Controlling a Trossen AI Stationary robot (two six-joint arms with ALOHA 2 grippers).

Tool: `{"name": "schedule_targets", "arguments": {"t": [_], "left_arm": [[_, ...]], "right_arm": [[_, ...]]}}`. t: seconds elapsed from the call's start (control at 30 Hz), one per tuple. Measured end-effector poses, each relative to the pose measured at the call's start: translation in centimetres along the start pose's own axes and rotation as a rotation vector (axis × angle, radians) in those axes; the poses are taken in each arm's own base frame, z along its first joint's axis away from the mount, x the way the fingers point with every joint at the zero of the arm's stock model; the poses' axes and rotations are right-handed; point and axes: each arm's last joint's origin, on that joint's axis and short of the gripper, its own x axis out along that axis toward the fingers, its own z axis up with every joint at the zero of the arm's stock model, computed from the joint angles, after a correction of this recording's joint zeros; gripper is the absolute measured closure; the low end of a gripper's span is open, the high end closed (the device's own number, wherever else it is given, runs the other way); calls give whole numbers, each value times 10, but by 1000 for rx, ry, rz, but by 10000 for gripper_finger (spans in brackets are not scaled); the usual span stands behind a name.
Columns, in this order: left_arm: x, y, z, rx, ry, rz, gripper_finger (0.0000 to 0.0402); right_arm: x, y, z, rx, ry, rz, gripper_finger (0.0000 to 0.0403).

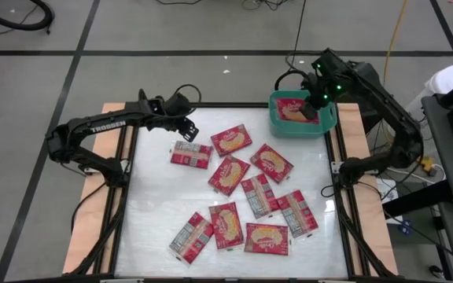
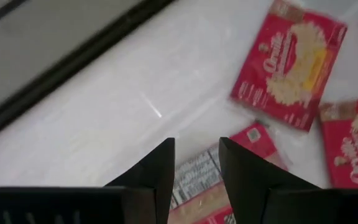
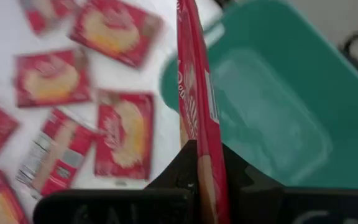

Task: Sort popcorn bags into baskets
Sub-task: Put the red popcorn bag into the green bin

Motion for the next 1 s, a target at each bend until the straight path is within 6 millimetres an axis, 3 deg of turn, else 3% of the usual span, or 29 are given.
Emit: {"name": "schedule_targets", "arguments": {"t": [0.17,0.6,1.0], "left_arm": [[7,2,-6,-8,37,-40,275],[11,-2,-7,-24,27,-110,275],[11,-3,-4,15,0,-118,275]], "right_arm": [[21,-18,9,2,103,-75,394],[88,-62,31,41,294,-26,394],[115,-77,35,65,328,55,374]]}}
